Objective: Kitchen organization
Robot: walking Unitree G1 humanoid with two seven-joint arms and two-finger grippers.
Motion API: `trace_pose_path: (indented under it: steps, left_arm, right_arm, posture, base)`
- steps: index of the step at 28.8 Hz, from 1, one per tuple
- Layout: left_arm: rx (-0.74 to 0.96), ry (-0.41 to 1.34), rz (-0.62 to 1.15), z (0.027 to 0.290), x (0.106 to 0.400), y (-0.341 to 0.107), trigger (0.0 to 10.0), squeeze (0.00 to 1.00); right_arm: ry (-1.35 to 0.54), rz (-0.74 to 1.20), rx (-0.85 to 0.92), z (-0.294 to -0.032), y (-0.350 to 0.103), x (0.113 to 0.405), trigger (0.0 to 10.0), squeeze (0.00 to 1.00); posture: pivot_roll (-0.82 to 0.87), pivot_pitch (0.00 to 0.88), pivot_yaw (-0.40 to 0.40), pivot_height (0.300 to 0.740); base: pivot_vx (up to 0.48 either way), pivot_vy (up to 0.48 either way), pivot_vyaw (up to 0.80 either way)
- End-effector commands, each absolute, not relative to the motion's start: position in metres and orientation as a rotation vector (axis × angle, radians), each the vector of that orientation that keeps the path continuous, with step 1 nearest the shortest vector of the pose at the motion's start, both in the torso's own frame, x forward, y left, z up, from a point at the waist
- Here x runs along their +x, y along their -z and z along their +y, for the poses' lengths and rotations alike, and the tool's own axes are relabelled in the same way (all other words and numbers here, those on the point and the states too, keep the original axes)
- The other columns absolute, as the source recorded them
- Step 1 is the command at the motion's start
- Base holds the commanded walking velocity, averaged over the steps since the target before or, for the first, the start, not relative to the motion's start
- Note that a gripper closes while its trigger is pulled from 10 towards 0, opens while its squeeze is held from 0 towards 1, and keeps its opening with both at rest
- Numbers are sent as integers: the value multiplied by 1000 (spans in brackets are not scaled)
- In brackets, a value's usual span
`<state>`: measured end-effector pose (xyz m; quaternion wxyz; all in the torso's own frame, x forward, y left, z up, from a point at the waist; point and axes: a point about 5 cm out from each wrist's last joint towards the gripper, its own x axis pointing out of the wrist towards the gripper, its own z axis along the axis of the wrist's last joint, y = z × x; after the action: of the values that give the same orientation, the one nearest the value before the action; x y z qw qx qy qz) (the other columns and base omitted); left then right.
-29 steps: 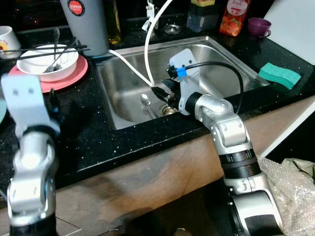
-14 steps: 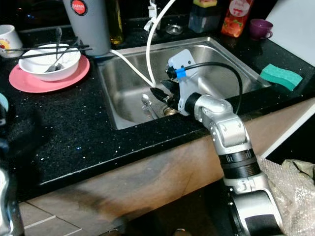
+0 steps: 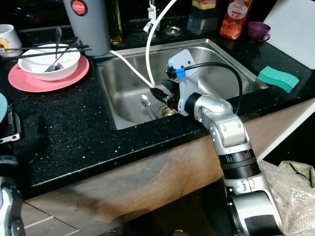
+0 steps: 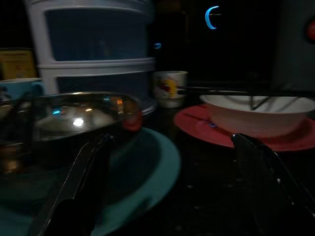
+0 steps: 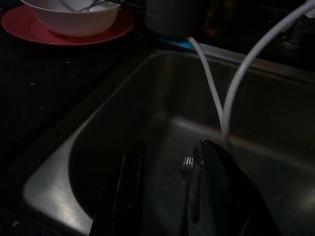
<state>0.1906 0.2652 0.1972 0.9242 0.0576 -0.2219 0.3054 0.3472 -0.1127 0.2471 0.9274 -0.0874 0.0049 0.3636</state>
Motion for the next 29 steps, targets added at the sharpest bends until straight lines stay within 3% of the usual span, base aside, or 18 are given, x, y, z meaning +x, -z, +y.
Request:
trace_pose_path:
  steps: [1, 2, 3, 11, 16, 24, 29]
  left_arm:
    - [141, -656, -475, 269, 185, -200, 10000, 1000]
    - [158, -663, -487, 271, 182, -202, 10000, 882]
    - [175, -666, -497, 272, 179, -204, 10000, 867]
    - [242, -696, -480, 270, 165, -199, 10000, 886]
    - [335, -824, -490, 279, 159, -208, 10000, 910]
    - [331, -823, -606, 280, 177, -246, 10000, 886]
    - [312, -741, -677, 263, 192, -265, 10000, 878]
  right_arm:
    - [-746, 1, -194, -114, -249, 346, 10000, 0]
    - [-747, 2, -194, -114, -249, 346, 10000, 0]
    - [-748, 4, -192, -114, -248, 347, 10000, 0]
    - [-755, 7, -187, -111, -247, 348, 10000, 0]
    - [-757, 8, -187, -111, -247, 349, 10000, 0]
    - [-760, 9, -187, -111, -247, 350, 10000, 0]
    - [-759, 4, -185, -110, -248, 350, 10000, 0]
  posture:
    - [47, 85, -58, 740]
    - [51, 87, -60, 740]
    - [53, 89, -61, 740]
    - [58, 98, -69, 740]
    - [59, 102, -75, 740]
    - [65, 98, -78, 740]
    - [63, 94, -72, 740]
  base:
    - [0, 0, 0]
    - [0, 0, 0]
    - [0, 0, 0]
    - [0, 0, 0]
    - [0, 0, 0]
    - [0, 0, 0]
    - [0, 0, 0]
